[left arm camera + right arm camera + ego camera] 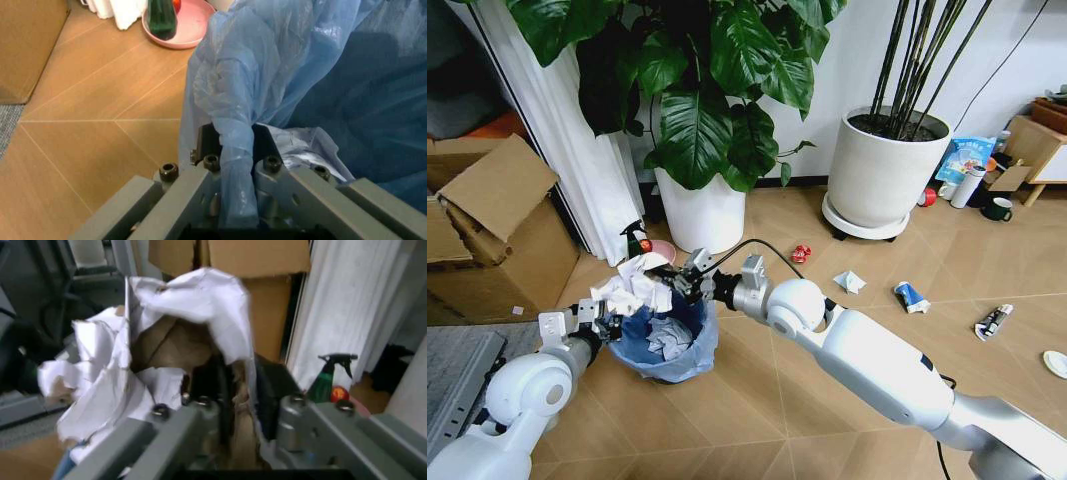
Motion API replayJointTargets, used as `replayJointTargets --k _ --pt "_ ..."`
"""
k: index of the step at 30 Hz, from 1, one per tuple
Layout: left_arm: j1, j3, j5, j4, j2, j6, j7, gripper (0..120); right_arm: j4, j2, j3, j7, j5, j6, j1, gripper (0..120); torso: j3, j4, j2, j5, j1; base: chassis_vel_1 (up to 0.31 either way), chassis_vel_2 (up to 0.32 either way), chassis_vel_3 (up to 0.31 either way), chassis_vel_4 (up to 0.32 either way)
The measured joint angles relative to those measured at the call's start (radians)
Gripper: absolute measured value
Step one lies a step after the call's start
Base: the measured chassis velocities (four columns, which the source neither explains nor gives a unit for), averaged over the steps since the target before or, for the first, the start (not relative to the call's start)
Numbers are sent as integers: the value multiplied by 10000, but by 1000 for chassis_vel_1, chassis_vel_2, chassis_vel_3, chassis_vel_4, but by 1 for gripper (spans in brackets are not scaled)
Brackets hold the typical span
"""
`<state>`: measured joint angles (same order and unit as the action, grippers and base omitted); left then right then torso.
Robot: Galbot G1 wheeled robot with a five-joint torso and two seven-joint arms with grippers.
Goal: Pick up the trash bin and place the garbage on the floor into it.
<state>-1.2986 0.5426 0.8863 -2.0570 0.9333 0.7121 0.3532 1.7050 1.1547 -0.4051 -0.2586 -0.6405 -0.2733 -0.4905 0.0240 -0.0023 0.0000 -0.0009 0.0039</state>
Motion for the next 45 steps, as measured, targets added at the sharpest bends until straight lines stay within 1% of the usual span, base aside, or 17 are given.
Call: replayJointTargets --k 1,4,8,12,14,17,18,21,24,30,33,34,37,38,42,43,45 --pt "0 0 0 0 0 0 0 0 0 0 0 0 0 0 0 15 0 0 0 0 0 0 0 0 0" --pt "70 -7 1 0 12 -10 -29 0 -81 -17 -109 1 82 1 7 30 0 -1 0 0 0 0 0 0 0" --pt "109 -16 1 0 26 -14 -35 0 -129 -10 -141 1 92 5 14 39 0 0 0 0 0 0 0 0 0" --pt "114 -10 1 -25 24 -24 -45 0 -213 37 -170 1 104 62 50 61 0 0 0 0 0 0 0 0 0" --pt "103 6 1 -35 16 -27 -47 0 -216 44 -170 5 100 75 64 65 0 0 0 0 0 0 0 0 0" --pt "83 34 1 -77 6 -33 -47 0 -237 33 -127 31 94 83 72 79 0 1 0 0 0 0 0 0 0" --pt "83 34 1 -77 6 -33 -47 0 -237 33 -127 31 94 83 72 79 0 1 0 0 0 0 0 0 0" --pt "47 47 2 -161 6 -37 -42 0 -250 -25 -50 71 97 126 65 93 0 0 0 1 0 0 0 0 0" --pt "18 61 3 -202 8 -39 -35 0 -173 -24 87 284 52 120 8 98 0 0 0 1 0 0 0 0 0" --pt "-101 144 -60 -299 62 -88 -6 0 195 -117 784 1323 -112 -194 -400 100 -1 2 0 2 0 0 0 0 0" --pt "-255 163 -287 -425 103 -175 -54 0 471 -502 1723 2315 -15 -632 -1133 100 0 0 0 4 0 0 0 0 0" --pt "-255 163 -287 -425 103 -175 -54 0 471 -502 1723 2315 -15 -632 -1133 100 0 0 0 4 0 0 0 0 0" --pt "-338 212 -430 -539 134 -219 -106 0 705 -961 2794 2559 305 -757 -2011 100 -1 -1 0 5 0 0 0 0 0" --pt "-338 212 -430 -539 134 -219 -106 0 705 -961 2794 2559 305 -757 -2011 100 -1 -1 0 5 0 0 0 0 0" --pt "-379 306 -503 -596 162 -256 -129 0 1069 -1360 4343 2711 644 -968 -3556 100 -1 -2 0 6 0 0 0 0 0" --pt "-379 306 -503 -596 162 -256 -129 0 1069 -1360 4343 2711 644 -968 -3556 100 -1 -2 0 6 0 0 0 0 0" --pt "-426 375 -531 -645 210 -270 -143 0 1190 -1487 4990 2708 823 -977 -4273 100 -1 -3 0 6 -1 0 0 0 0"
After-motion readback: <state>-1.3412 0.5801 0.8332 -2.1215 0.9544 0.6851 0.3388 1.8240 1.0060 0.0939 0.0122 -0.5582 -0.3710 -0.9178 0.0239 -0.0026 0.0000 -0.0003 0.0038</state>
